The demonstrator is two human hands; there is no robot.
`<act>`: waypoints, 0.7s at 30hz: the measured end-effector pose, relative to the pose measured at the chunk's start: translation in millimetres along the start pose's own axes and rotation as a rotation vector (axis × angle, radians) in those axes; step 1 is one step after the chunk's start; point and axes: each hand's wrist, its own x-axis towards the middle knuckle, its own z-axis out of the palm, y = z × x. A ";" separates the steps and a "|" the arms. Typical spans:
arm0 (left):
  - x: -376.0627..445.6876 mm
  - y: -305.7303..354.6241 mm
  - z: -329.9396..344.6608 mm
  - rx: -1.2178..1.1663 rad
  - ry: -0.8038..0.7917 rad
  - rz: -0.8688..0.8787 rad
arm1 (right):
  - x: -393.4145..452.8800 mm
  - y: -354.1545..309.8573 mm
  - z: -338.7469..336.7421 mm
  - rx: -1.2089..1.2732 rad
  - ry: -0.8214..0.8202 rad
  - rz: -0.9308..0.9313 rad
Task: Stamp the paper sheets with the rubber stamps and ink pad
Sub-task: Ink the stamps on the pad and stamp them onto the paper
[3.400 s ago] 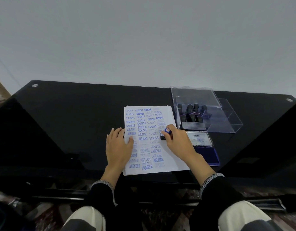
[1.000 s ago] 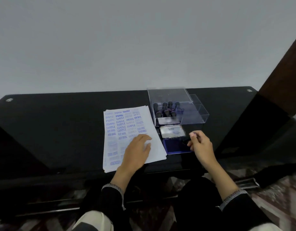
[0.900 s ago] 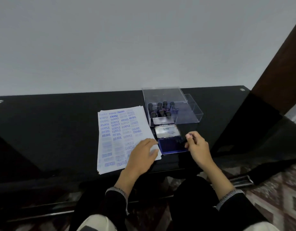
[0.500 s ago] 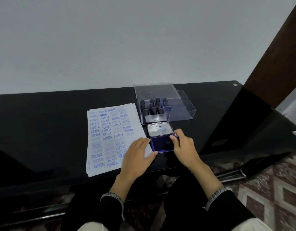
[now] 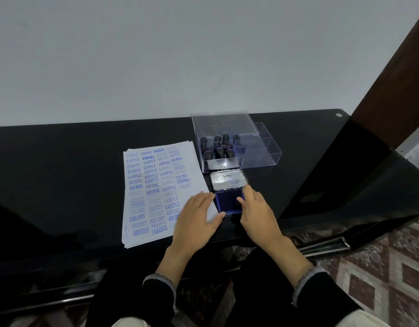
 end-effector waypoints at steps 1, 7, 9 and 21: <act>0.0 0.1 0.2 0.002 -0.001 0.000 | -2.8 -1.2 1.3 0.001 0.014 0.006; 0.4 -1.4 2.8 0.014 -0.010 0.001 | -0.2 1.3 -0.8 0.042 -0.065 0.044; 0.5 -1.8 3.2 0.020 -0.011 0.007 | 8.6 3.5 -3.7 0.078 -0.128 0.029; -1.3 3.0 -1.3 0.008 -0.018 -0.010 | 33.9 3.9 -13.1 0.133 -0.307 0.071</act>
